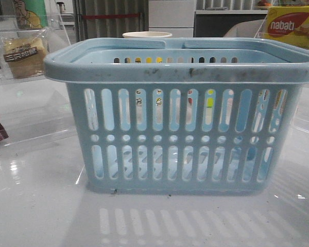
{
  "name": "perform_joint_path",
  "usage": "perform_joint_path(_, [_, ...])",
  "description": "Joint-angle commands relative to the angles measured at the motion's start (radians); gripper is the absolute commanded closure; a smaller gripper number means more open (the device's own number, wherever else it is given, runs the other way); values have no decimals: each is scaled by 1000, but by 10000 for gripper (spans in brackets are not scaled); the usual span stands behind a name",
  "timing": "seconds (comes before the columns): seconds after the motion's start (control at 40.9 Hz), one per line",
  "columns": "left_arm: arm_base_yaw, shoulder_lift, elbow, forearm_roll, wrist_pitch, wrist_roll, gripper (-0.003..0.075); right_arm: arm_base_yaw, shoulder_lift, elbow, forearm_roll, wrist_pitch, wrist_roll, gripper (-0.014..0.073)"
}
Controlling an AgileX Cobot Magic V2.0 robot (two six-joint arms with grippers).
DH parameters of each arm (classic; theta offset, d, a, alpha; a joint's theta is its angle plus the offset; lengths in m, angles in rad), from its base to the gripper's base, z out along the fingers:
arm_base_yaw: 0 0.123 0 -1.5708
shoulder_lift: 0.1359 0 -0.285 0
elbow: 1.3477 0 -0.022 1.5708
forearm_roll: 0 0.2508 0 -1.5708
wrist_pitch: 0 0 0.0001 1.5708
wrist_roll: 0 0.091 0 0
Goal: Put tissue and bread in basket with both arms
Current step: 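Grasp the white tissue pack with the right gripper and lift it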
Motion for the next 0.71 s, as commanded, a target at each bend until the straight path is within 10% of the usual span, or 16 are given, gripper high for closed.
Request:
perform_joint_path(0.0, [-2,9,-31,-4,-42,-7,530,0,20,-38,4,-63,-4,538])
perform_joint_path(0.269, [-2,9,-31,-4,16,-7,195,0,52,-38,4,-75,-4,86])
perform_joint_path(0.685, [-2,9,-31,-4,23,-7,269,-142,211,-201,4,-71,-3,73])
